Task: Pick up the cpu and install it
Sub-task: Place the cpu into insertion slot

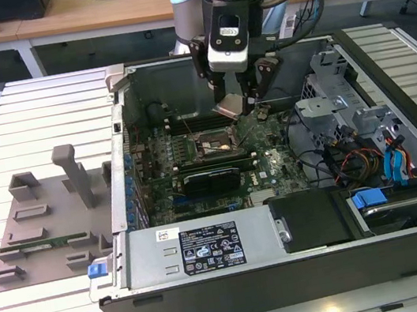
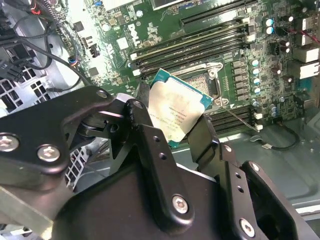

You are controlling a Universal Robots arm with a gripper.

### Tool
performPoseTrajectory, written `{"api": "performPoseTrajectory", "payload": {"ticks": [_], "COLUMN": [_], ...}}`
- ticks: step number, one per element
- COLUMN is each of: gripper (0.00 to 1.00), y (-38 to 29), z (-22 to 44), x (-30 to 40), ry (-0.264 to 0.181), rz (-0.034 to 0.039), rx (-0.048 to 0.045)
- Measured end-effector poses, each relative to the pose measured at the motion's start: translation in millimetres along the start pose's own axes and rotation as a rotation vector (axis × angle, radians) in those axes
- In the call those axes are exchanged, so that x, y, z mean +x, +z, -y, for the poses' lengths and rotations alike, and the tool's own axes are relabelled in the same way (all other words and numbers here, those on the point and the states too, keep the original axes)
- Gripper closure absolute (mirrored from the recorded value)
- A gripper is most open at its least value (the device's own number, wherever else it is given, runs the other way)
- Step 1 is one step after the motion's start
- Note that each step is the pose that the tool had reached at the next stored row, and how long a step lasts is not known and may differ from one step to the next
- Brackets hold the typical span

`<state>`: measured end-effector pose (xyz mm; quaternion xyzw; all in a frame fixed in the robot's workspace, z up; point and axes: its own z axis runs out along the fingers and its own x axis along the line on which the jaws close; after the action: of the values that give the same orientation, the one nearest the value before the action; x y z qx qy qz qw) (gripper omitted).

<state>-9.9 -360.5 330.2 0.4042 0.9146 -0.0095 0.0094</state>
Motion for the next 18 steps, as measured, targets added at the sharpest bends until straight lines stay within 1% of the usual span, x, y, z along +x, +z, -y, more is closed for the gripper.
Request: {"api": "performPoseTrajectory", "payload": {"ticks": [3,5,11,18], "gripper": [0.45,0.45,0.45,0.45], "y": [0.0,0.0,0.2,0.5], "z": [0.0,0.0,0.0,0.0], "x": [0.0,0.0,0.0,0.0], "ry": [0.030,0.041,0.063,0.078], "rz": [-0.0003,-0.0003,-0.0005,0.0004], "rx": [0.0007,0.0011,0.0017,0.0030]}}
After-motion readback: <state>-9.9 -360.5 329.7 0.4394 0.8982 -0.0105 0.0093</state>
